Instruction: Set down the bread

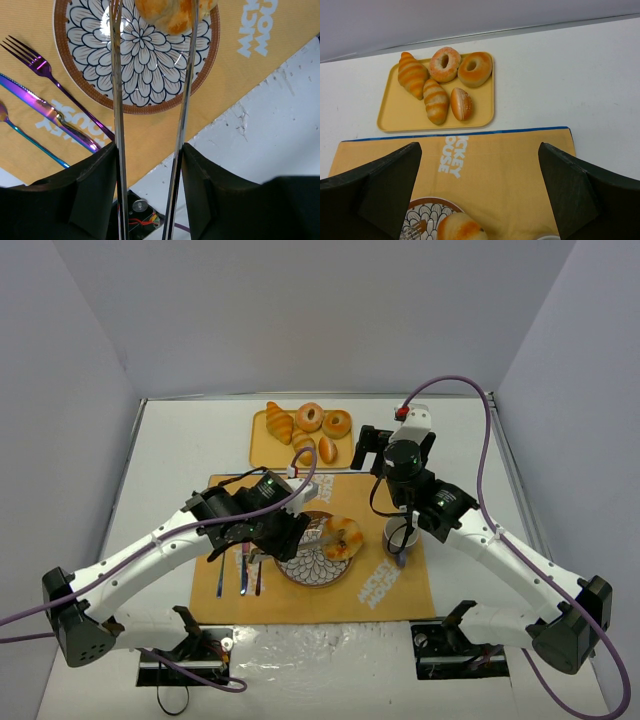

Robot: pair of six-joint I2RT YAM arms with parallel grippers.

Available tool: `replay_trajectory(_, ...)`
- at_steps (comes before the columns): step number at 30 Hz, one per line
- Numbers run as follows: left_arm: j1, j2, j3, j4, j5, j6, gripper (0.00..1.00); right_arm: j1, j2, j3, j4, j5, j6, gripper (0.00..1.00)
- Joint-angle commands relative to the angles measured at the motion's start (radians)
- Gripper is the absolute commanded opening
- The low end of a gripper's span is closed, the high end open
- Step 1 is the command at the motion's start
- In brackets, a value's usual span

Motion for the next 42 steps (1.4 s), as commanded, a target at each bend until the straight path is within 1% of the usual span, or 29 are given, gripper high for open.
replay_trajectory(1,-0.009,-0.032,0.086,-0.019,-0.054,0.01,0.46,-0.008,-0.022,0.015,0.047,0.021,0.009,1.0)
replay_trajectory(5,-0.006,-0.021,0.121,-0.023,-0.125,-0.006,0.46,-0.008,-0.028,0.013,0.047,0.024,0.009,1.0)
replay_trajectory(8,0.018,0.012,0.157,-0.019,-0.178,-0.017,0.46,-0.008,-0.027,0.014,0.048,0.021,0.009,1.0)
replay_trajectory(11,0.068,0.046,0.188,0.008,-0.198,-0.032,0.46,-0.008,-0.024,0.014,0.048,0.013,0.01,1.0)
replay_trajectory(14,0.153,0.097,0.227,0.049,-0.215,-0.061,0.45,-0.008,-0.022,0.016,0.048,0.007,0.01,1.0)
replay_trajectory(18,0.223,0.162,0.267,0.112,-0.266,-0.098,0.45,-0.008,-0.018,0.017,0.048,-0.003,0.011,1.0)
replay_trajectory(24,0.282,0.298,0.366,0.181,-0.315,-0.118,0.46,-0.008,-0.003,0.025,0.048,-0.024,0.001,1.0)
replay_trajectory(28,0.31,0.409,0.446,0.196,-0.312,-0.118,0.49,-0.009,0.009,0.036,0.047,-0.028,-0.015,1.0)
replay_trajectory(32,0.34,0.503,0.513,0.204,-0.302,-0.121,0.49,-0.011,0.007,0.042,0.048,-0.035,-0.019,1.0)
replay_trajectory(38,0.356,0.633,0.647,0.177,-0.296,-0.118,0.5,-0.013,-0.005,0.03,0.045,-0.035,-0.019,1.0)
replay_trajectory(42,0.356,0.678,0.664,0.187,-0.277,-0.116,0.52,-0.014,-0.02,0.022,0.043,-0.032,-0.017,1.0)
